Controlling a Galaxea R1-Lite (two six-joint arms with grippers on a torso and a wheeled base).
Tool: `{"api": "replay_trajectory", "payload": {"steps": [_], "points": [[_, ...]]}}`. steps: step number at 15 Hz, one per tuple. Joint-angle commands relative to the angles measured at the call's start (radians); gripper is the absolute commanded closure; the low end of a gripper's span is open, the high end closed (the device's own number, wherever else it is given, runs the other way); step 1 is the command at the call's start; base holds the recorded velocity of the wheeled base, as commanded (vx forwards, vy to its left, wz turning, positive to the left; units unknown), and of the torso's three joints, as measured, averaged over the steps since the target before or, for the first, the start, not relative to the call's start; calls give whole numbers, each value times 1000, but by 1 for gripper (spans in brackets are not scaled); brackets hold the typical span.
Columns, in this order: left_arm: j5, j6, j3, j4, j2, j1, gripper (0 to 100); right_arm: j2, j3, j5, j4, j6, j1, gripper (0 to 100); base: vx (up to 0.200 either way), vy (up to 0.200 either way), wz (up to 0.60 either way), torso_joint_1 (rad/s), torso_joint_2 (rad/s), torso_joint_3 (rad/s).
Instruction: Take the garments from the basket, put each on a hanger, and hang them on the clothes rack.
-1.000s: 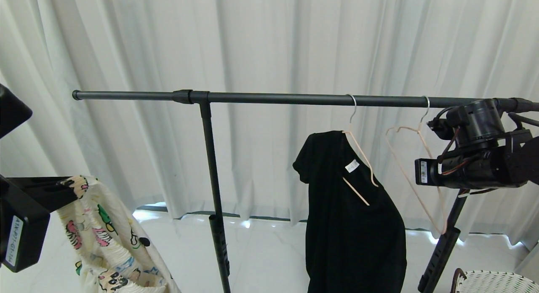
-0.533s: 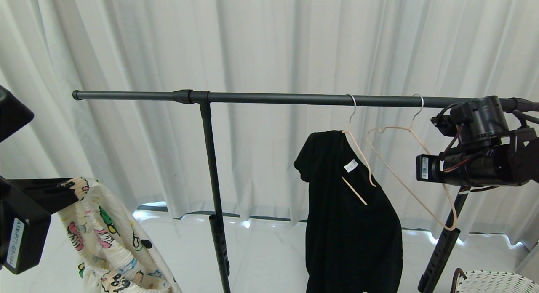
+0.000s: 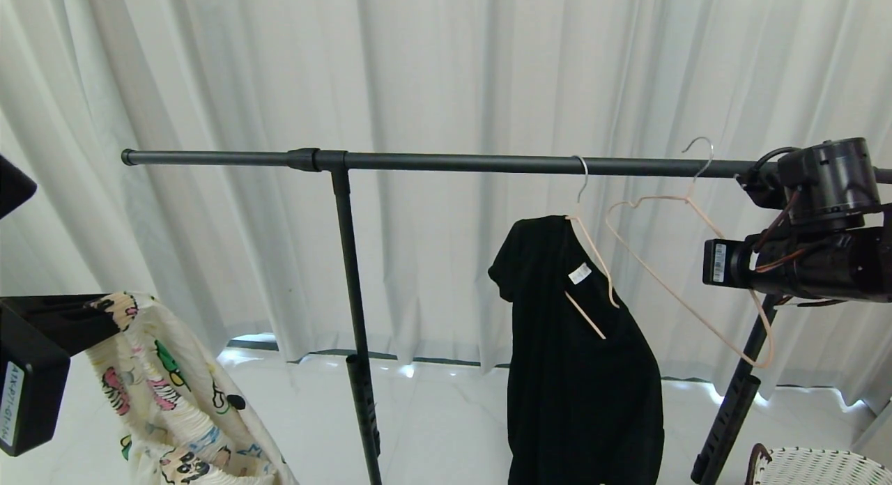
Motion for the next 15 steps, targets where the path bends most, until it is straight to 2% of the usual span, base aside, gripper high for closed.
{"api": "replay_trajectory", "payload": {"steps": [1,4,9,11,15], "points": [[1,1,11,0,-14,0,100,-16,7,-7,-45,-1,1,100,0,0,0,0,0,0],[1,1,26,0,-37,0,100,-41,16,-59,-48,-1,2,100,0,0,0,0,0,0],[1,1,26,-1,-46,0,100,-184,171,-61,-48,-7,2,100,0,0,0,0,0,0],[1,15,26,-4,-46,0,100,-270,255,-61,-48,-10,2,100,-200,0,0,7,5,2],[-3,26,31,-32,-38,-1,100,-395,358,-55,-45,-56,2,100,-200,0,0,4,5,6]]}}
